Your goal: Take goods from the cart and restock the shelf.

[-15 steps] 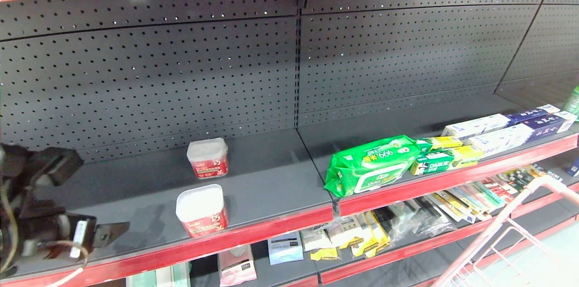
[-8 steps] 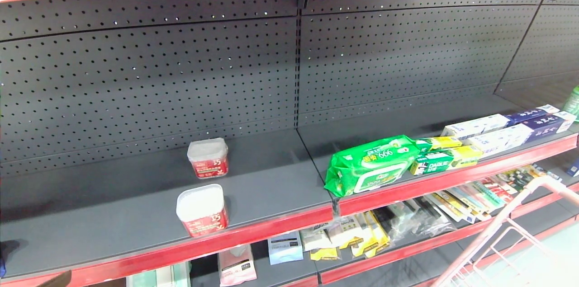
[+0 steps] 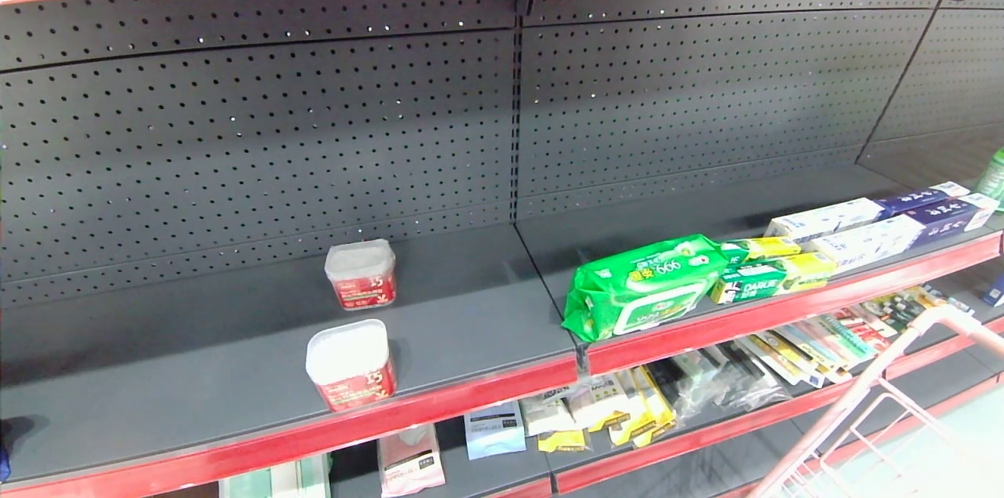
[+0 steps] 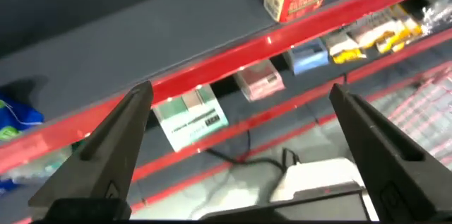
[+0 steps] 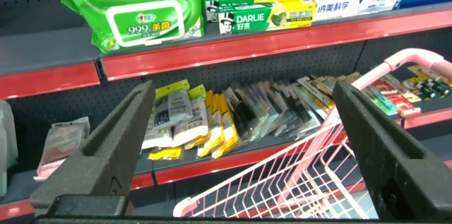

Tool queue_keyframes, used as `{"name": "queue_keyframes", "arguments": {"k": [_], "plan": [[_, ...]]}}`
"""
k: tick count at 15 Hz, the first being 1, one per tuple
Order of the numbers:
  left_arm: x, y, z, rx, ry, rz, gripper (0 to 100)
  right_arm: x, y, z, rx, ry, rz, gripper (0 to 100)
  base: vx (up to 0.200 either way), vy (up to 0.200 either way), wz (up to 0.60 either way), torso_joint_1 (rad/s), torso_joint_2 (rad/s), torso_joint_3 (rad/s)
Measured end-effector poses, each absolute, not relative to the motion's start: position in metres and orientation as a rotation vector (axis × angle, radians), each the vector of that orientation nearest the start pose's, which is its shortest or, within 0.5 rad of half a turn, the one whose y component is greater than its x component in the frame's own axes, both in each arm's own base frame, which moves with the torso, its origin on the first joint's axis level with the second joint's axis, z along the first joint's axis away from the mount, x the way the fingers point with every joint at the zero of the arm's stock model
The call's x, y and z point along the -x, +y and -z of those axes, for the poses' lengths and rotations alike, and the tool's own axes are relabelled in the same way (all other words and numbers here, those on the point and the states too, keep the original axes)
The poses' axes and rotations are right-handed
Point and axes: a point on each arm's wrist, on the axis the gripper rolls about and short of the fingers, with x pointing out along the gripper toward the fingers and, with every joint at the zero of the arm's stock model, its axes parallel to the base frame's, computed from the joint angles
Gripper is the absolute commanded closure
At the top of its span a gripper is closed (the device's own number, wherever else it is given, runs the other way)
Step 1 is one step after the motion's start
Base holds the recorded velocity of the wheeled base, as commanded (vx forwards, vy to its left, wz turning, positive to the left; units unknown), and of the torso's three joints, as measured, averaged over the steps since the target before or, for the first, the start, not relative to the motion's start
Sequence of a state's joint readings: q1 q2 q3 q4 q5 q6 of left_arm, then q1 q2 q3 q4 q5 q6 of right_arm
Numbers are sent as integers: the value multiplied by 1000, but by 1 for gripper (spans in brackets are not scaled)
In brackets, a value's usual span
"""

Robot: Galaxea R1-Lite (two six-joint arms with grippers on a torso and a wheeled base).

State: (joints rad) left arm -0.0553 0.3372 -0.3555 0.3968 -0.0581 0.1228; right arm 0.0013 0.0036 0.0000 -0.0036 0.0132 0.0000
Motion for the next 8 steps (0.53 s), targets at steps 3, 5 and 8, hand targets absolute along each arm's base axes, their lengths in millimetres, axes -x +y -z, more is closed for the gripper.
{"name": "queue_keyframes", "arguments": {"k": [3,5,8], "plan": [[32,1,-125,-158,268,127,0,23,0,-76,0,0,-14,0,0,0,0,0,0,0],[32,2,-113,-173,186,70,0,23,0,-76,0,0,-14,0,0,0,0,0,0,0],[25,3,-96,-93,125,-15,0,23,0,-76,0,0,-14,0,0,0,0,0,0,0]]}}
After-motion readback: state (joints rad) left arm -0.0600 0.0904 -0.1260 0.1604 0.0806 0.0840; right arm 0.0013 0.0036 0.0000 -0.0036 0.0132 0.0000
